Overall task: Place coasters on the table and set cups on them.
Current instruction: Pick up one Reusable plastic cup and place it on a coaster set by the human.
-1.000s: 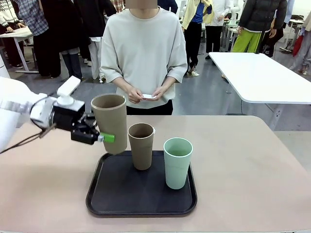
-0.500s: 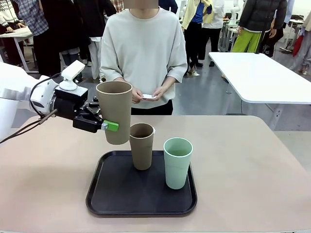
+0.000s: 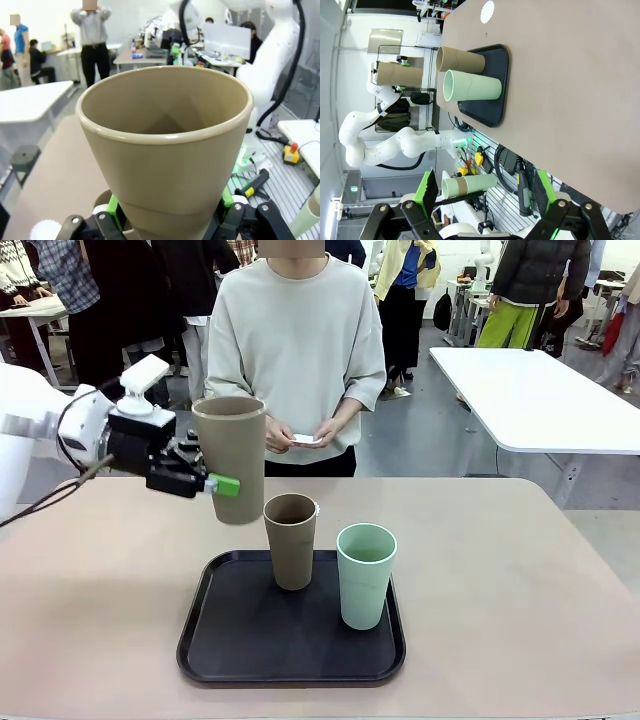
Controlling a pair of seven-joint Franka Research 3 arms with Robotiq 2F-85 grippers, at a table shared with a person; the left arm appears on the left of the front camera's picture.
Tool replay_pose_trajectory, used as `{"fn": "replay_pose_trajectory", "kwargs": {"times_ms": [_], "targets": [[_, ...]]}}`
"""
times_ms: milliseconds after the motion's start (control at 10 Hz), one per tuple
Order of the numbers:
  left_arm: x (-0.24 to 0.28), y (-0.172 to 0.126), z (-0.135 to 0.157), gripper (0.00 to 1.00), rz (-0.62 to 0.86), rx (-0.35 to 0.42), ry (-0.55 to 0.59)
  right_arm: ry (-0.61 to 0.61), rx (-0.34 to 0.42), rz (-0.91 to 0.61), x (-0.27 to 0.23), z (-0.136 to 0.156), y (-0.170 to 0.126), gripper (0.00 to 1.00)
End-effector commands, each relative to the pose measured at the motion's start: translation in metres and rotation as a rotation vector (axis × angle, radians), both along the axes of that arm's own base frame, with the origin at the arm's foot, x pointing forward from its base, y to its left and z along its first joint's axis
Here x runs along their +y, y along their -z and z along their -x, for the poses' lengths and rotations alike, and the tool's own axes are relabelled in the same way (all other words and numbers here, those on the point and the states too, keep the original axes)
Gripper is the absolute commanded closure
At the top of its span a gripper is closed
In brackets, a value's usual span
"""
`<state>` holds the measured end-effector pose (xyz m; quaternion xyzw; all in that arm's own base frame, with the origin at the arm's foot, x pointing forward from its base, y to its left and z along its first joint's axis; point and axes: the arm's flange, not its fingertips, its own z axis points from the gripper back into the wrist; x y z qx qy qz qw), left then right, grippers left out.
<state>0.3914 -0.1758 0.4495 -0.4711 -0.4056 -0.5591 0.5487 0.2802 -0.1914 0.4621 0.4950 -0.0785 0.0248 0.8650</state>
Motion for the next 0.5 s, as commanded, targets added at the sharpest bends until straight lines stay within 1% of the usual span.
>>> {"fn": "replay_pose_trajectory", "kwargs": {"times_ms": [0, 200, 300, 400], "targets": [[0.01, -0.029, -0.029, 0.16, 0.006, 0.051, -0.001, 0.005, -0.006, -0.008, 0.0, -0.001, -0.001, 0.0], [0.013, -0.042, -0.046, 0.16, 0.012, 0.058, -0.026, 0.005, -0.006, -0.008, 0.0, -0.001, -0.001, 0.0], [0.011, -0.041, -0.057, 0.16, -0.01, 0.064, -0.033, 0.005, -0.006, -0.008, 0.0, -0.001, -0.001, 0.0], [0.006, -0.033, -0.071, 0.16, -0.03, 0.059, -0.041, 0.005, -0.006, -0.008, 0.0, -0.001, -0.001, 0.0]]}}
